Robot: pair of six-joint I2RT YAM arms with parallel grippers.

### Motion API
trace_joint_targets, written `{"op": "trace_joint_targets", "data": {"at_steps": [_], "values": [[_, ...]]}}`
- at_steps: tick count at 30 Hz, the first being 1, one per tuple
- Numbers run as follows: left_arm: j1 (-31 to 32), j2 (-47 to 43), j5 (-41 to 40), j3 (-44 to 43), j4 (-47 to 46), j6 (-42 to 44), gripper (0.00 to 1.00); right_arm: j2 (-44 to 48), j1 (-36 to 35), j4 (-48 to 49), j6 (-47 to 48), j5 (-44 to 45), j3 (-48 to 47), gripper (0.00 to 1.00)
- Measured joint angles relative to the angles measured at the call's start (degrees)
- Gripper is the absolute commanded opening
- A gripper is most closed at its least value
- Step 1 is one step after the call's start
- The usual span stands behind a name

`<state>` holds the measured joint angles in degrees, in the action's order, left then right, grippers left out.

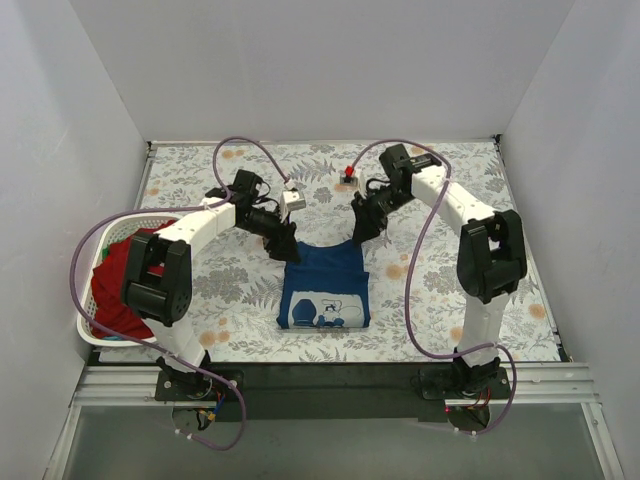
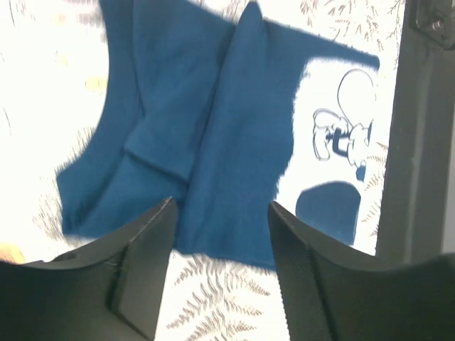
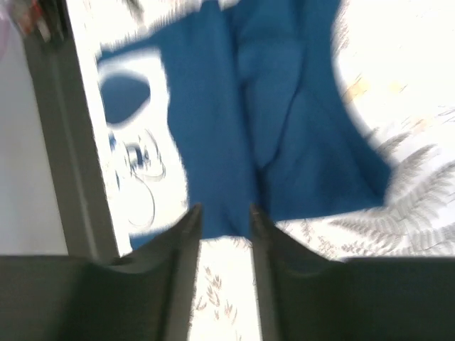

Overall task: Fold and stack the t-shirts
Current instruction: Fold the tshirt

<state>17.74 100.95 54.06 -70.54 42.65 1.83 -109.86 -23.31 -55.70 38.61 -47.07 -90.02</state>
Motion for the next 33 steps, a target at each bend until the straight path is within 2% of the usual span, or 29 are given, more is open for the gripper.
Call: {"op": "trace_joint_targets", "data": {"at_steps": [1,5,11,16,26,33], "values": [[0.5,0.0,0.0,-0.5,-0.7,-0.2,0.56,-1.3,0.5,-0.6,-1.8,-0.9,-3.2,0.29],[3.9,0.7,-0.2,-1.2,-4.5,-1.2,0.58,-8.8,1.5,0.8,-7.3,-4.6,-13.2,0.19],[8.9,5.2,-1.7,-1.2,-11.3,-4.3,0.59,-19.1,1.1,2.8,-13.7,-7.9,-15.7,0.17],[10.4,8.3,-2.7,-1.2,-13.5,-4.8,0.58,-22.0,0.3,3.2,-16.5,-10.4,-15.7,0.17],[11.6,10.5,-3.6,-0.3,-14.4,-4.7,0.41,-23.4,-0.7,3.7,-18.4,-15.1,-16.1,0.15],[13.4,10.5,-3.7,-0.3,-14.2,-4.2,0.22,-27.4,-2.0,4.0,-18.9,-16.6,-16.0,0.14]]}}
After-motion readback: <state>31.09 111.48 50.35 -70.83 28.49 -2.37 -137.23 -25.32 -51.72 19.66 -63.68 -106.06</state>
